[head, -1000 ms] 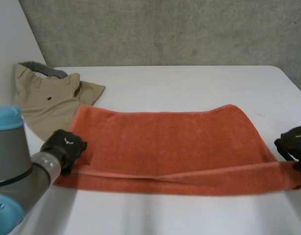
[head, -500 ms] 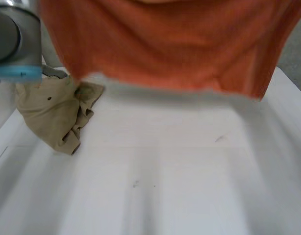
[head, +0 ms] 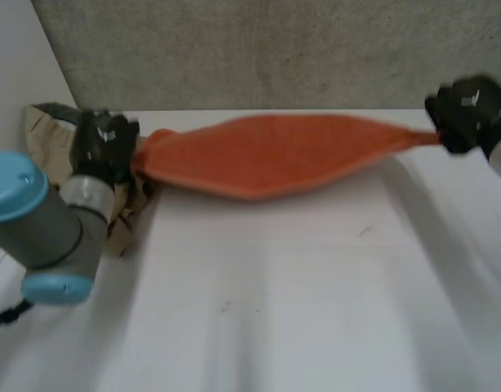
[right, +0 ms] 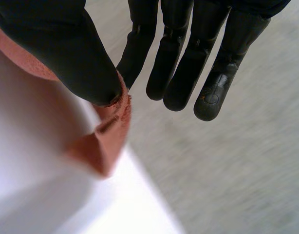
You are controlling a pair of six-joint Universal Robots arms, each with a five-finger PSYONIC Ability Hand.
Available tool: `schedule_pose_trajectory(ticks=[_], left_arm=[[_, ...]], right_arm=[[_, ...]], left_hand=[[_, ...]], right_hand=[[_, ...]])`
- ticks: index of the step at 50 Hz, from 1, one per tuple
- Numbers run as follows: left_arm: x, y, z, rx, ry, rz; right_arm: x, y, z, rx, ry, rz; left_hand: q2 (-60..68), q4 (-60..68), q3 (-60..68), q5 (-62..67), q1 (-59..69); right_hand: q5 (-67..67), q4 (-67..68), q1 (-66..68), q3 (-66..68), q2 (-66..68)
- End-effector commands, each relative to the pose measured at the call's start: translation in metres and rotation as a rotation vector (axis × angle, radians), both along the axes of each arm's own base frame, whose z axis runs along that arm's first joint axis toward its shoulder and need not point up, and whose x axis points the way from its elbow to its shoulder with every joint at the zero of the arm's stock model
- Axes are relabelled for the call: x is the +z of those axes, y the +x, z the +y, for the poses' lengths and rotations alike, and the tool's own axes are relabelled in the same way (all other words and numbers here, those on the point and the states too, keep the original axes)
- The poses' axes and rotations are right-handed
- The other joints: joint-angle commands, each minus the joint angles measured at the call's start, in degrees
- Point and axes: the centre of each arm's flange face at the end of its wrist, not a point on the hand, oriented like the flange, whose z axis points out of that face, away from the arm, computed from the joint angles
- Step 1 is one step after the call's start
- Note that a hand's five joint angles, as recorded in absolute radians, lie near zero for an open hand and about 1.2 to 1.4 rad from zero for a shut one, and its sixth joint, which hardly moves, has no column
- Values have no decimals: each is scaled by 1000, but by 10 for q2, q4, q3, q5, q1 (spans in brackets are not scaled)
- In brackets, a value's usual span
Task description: Fold the laundry.
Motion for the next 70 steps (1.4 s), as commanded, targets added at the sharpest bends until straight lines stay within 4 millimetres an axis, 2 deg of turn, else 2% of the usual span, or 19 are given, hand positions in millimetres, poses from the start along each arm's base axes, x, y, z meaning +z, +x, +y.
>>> schedule_pose_trajectory(ticks=[1, 3, 5, 12, 13, 17, 20, 24, 27, 28, 29, 32, 38, 40, 46, 52, 55, 61, 70], left_arm=[[-50, 11, 46, -18, 265, -103], [-56, 16, 62, -20, 354, -138], [-54, 20, 73, -20, 404, -156], [-33, 43, 129, -19, 665, -264], [-29, 47, 142, -27, 708, -293], [-19, 53, 168, -79, 743, -384], [-14, 52, 171, -106, 710, -409], [-13, 50, 165, -113, 674, -414], [-20, 44, 149, -109, 641, -407], [-22, 43, 143, -102, 634, -405], [-28, 41, 131, -93, 619, -395], [-36, 38, 113, -75, 594, -384], [-47, 38, 96, -48, 601, -366], [-45, 36, 92, -44, 587, -342], [-35, 32, 78, -22, 549, -246], [-38, 28, 72, -26, 557, -231], [-37, 29, 68, -20, 551, -227], [-43, 29, 67, -19, 568, -232], [-45, 27, 78, -33, 590, -245]], right_arm=[[-45, -31, 30, -16, 310, 134], [-50, -37, 39, -22, 381, 178], [-50, -44, 57, -13, 485, 237], [-36, -59, 119, 45, 741, 375], [-33, -60, 124, 52, 743, 393], [-27, -70, 138, 60, 725, 477], [-27, -76, 137, 58, 717, 486], [-30, -76, 135, 56, 716, 462], [-35, -77, 128, 34, 708, 441], [-44, -81, 115, 0, 708, 408], [-45, -83, 113, -7, 707, 402], [-55, -88, 94, -54, 693, 344], [-58, -64, 87, -39, 635, 277], [-58, -60, 87, -43, 640, 247], [-51, -58, 81, -83, 655, 143], [-52, -58, 85, -82, 709, 135], [-53, -57, 91, -73, 748, 134], [-59, -55, 98, -56, 790, 157], [-64, -54, 95, -69, 735, 184]], left_hand=[[111, 111, 115, 132, 159], [111, 111, 115, 132, 159], [111, 111, 115, 132, 159], [111, 111, 115, 132, 159], [111, 111, 115, 132, 159], [111, 111, 115, 132, 159], [111, 111, 115, 132, 159], [111, 111, 115, 132, 159], [111, 111, 115, 132, 159], [111, 111, 115, 132, 159], [111, 111, 115, 132, 159], [111, 111, 115, 132, 159], [111, 111, 115, 132, 159], [111, 111, 115, 132, 159], [111, 111, 115, 132, 159], [111, 111, 115, 132, 159], [111, 111, 115, 132, 159], [111, 111, 115, 132, 159], [111, 111, 115, 132, 159]], right_hand=[[132, 116, 229, 123, 128], [132, 116, 229, 123, 128], [132, 116, 229, 123, 128], [132, 116, 229, 123, 128], [132, 116, 229, 123, 128], [132, 116, 229, 123, 128], [132, 116, 229, 123, 128], [132, 116, 229, 123, 128], [132, 116, 229, 123, 128], [132, 116, 229, 123, 128], [132, 116, 229, 123, 128], [132, 116, 229, 123, 128], [132, 116, 229, 123, 128], [132, 116, 229, 123, 128], [127, 112, 225, 118, 124], [-155, -170, -57, -164, -158], [-229, -245, -131, -238, -233], [-258, -273, -160, -267, -262], [-317, -332, -219, -326, -320]])
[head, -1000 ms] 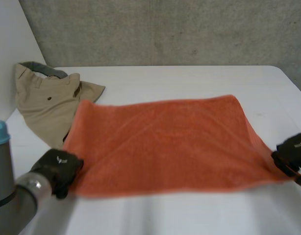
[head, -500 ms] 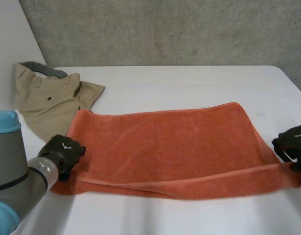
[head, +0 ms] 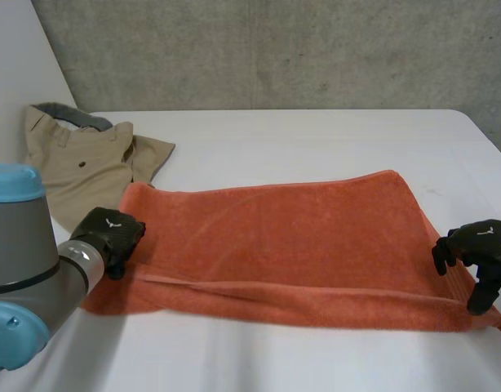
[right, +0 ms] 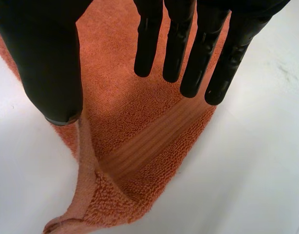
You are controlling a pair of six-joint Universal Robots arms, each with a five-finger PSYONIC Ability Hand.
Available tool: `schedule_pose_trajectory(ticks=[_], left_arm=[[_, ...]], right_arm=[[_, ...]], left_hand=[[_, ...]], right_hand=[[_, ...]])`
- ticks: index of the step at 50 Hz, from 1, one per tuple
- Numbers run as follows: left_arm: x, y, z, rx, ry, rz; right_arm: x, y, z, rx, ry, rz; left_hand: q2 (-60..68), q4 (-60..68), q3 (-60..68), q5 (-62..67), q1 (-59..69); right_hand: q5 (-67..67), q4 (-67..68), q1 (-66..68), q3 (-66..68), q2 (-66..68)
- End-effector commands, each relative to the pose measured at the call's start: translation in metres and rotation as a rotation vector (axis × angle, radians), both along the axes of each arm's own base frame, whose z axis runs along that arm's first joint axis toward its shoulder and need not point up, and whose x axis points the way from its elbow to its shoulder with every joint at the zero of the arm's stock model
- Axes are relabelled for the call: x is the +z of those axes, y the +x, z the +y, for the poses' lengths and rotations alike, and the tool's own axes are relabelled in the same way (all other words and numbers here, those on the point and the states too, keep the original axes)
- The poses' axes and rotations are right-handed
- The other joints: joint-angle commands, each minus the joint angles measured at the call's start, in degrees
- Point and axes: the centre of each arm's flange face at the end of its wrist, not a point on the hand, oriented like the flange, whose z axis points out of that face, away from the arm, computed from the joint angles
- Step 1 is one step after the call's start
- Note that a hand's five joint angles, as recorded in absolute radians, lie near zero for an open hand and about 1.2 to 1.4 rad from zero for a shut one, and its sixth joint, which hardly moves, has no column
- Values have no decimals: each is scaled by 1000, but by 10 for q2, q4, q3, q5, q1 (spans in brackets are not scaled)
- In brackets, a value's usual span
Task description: Fold the laundry.
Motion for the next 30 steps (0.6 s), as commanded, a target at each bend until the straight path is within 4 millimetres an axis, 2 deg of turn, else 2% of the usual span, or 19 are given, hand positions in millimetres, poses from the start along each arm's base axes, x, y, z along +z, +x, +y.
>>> schedule_pose_trajectory(ticks=[1, 8, 20, 23, 24, 25, 30], left_arm=[[-2, 0, 10, -11, 19, -8], [3, 1, 14, -12, 5, -1], [4, 4, 4, 4, -8, -2], [4, 3, 3, 4, -9, -1], [4, 3, 3, 4, -9, -1], [4, 3, 2, 5, -8, -2], [5, 2, 4, -2, -8, -1]], right_arm=[[-6, 1, -3, 2, -49, 18], [-19, 7, 6, 7, 8, 49], [-32, 8, 19, 12, 49, 67], [-36, 8, 19, 9, 42, 71], [-36, 7, 18, 8, 35, 73], [-36, 6, 16, 4, 19, 76], [-31, 4, 11, 6, -23, 114]], left_hand=[[111, 111, 115, 132, 159], [111, 111, 115, 132, 159], [111, 111, 115, 132, 159], [111, 111, 115, 132, 159], [111, 111, 115, 132, 159], [111, 111, 115, 132, 159], [111, 111, 115, 132, 159]], right_hand=[[-11, -9, 34, -9, -13], [-22, -19, 24, -19, -23], [10, 13, 56, 13, 9], [143, 145, 188, 145, 141], [242, 244, 287, 244, 240], [443, 446, 489, 446, 442], [445, 448, 491, 448, 444]])
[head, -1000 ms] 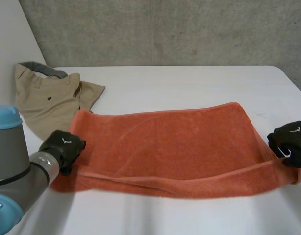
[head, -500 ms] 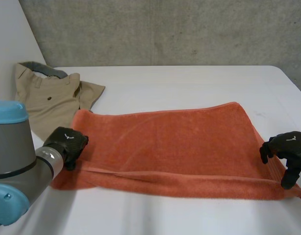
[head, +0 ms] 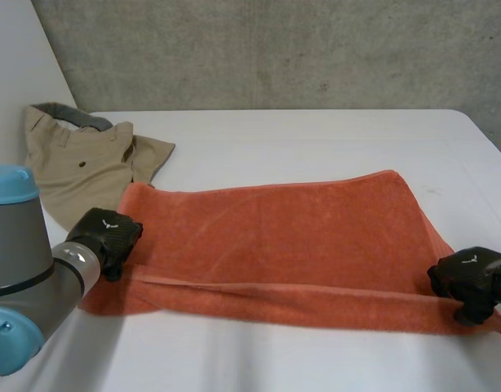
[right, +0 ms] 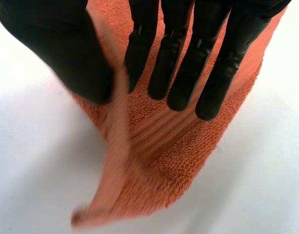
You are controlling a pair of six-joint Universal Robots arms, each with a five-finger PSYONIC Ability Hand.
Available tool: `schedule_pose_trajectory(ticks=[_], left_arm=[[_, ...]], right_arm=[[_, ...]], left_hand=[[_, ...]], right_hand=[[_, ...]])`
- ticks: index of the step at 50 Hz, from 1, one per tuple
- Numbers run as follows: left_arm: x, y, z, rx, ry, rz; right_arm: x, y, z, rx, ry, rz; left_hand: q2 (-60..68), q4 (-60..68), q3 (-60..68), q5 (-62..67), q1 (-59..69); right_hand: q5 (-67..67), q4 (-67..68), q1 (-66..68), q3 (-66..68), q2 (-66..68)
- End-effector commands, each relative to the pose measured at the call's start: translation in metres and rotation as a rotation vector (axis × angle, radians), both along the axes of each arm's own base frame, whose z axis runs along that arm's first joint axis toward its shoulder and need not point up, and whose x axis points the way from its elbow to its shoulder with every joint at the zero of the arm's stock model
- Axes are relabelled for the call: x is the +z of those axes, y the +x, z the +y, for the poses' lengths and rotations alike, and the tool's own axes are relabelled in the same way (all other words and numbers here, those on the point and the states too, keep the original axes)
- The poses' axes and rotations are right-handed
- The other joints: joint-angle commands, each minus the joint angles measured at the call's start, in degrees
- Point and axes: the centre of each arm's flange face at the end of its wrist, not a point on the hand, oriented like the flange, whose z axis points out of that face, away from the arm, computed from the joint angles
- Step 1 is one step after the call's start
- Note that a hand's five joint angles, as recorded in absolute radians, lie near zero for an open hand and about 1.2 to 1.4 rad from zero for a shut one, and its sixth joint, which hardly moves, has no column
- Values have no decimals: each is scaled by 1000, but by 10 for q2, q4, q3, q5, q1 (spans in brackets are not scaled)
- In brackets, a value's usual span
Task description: Fold the laundry.
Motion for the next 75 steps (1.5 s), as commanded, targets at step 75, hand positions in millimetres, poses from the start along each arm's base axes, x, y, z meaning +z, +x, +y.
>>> schedule_pose_trajectory(ticks=[75], left_arm=[[154, -50, -119, 51, -979, 409]], right_arm=[[184, 94, -152, -34, -1251, -350]], left_hand=[[111, 111, 115, 132, 159]], right_hand=[[193, 177, 257, 177, 172]])
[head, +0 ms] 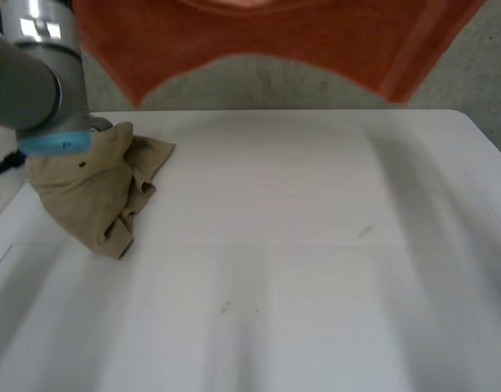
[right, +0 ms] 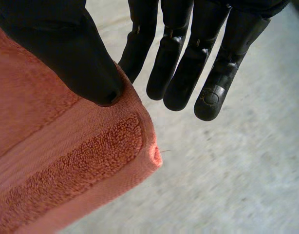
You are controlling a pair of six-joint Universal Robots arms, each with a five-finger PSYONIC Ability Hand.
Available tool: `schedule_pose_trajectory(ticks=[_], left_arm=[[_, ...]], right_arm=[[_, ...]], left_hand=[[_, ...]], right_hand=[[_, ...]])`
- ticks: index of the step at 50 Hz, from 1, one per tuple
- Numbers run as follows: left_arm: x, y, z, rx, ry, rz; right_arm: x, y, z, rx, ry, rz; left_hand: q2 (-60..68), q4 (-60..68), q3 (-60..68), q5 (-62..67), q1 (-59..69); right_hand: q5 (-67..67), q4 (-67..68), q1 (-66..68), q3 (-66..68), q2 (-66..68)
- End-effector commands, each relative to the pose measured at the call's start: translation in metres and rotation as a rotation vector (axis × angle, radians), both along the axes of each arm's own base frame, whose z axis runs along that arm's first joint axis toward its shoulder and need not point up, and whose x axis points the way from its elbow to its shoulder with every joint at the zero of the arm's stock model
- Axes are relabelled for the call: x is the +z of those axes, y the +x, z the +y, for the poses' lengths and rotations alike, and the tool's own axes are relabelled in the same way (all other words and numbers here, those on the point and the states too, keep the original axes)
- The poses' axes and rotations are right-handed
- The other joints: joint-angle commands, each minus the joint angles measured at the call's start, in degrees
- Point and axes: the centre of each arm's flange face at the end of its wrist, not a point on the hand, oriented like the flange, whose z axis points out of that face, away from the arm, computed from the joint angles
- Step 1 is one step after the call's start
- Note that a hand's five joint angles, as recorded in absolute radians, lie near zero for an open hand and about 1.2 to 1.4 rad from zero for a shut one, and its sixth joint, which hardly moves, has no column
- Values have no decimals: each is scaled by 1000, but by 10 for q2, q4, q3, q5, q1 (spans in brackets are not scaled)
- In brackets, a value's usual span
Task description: Fold the laundry.
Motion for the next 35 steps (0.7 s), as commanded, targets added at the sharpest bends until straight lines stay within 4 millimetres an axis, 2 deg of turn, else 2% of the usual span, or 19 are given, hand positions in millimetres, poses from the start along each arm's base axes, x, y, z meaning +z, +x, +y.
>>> schedule_pose_trajectory(ticks=[1, 4, 6, 7, 8, 10, 12, 15, 16, 18, 21, 23, 24, 26, 27, 30, 33, 35], left_arm=[[-86, 3, 9, -9, 260, -90], [-115, 6, 15, -8, 352, -124], [-144, 9, 21, -7, 454, -161], [-155, 9, 23, -7, 491, -174], [-182, 9, 30, -12, 576, -212], [-199, 10, 35, -12, 635, -237], [-217, 13, 47, -16, 722, -271], [-231, 18, 61, -15, 809, -306], [-235, 22, 71, -15, 862, -327], [-234, 27, 83, -11, 912, -349], [-233, 38, 114, -10, 1037, -419], [-232, 44, 132, -11, 1104, -460], [-230, 53, 154, -10, 1188, -526], [-230, 59, 168, -9, 1243, -571], [-231, 66, 186, -12, 1313, -642], [-230, 76, 215, -24, 1400, -755], [-226, 77, 220, -30, 1378, -771], [-221, 72, 214, -40, 1322, -752]], right_arm=[[-83, 3, -3, 49, 242, 91], [-125, 8, 5, 116, 358, 150], [-146, 10, 11, 150, 415, 178], [-165, 8, 15, 169, 472, 205], [-175, 5, 18, 173, 504, 221], [-199, -8, 22, 169, 590, 266], [-211, -16, 28, 158, 644, 299], [-230, -32, 42, 131, 773, 373], [-234, -35, 46, 125, 810, 394], [-241, -45, 62, 112, 928, 456], [-236, -54, 83, 111, 1037, 524], [-226, -69, 103, 90, 1150, 569], [-224, -74, 110, 84, 1190, 582], [-217, -91, 130, 68, 1302, 610], [-213, -95, 137, 64, 1325, 624], [-200, -108, 154, 35, 1325, 705], [-197, -116, 158, 4, 1294, 740], [-198, -117, 157, -2, 1299, 722]], left_hand=[[111, 111, 115, 132, 159], [111, 111, 115, 132, 159], [111, 111, 115, 132, 159], [111, 111, 115, 132, 159], [111, 111, 115, 132, 159], [111, 111, 115, 132, 159], [111, 111, 115, 132, 159], [111, 111, 115, 132, 159], [111, 111, 115, 132, 159], [111, 111, 115, 132, 159], [111, 111, 115, 132, 159], [111, 111, 115, 132, 159], [111, 111, 115, 132, 159], [111, 111, 115, 132, 159], [111, 111, 115, 132, 159], [111, 111, 115, 132, 159], [111, 111, 115, 132, 159], [111, 111, 115, 132, 159]], right_hand=[[129, 117, 231, 123, 128], [129, 117, 231, 123, 128], [129, 117, 231, 123, 128], [129, 117, 231, 123, 128], [129, 117, 231, 123, 128], [129, 117, 231, 123, 128], [129, 117, 231, 123, 128], [129, 117, 231, 123, 128], [129, 117, 231, 123, 128], [129, 117, 231, 123, 128], [129, 117, 231, 123, 128], [129, 117, 231, 123, 128], [129, 117, 231, 123, 128], [129, 117, 231, 123, 128], [129, 117, 231, 123, 128], [129, 117, 231, 123, 128], [129, 117, 231, 123, 128], [129, 117, 231, 123, 128]])
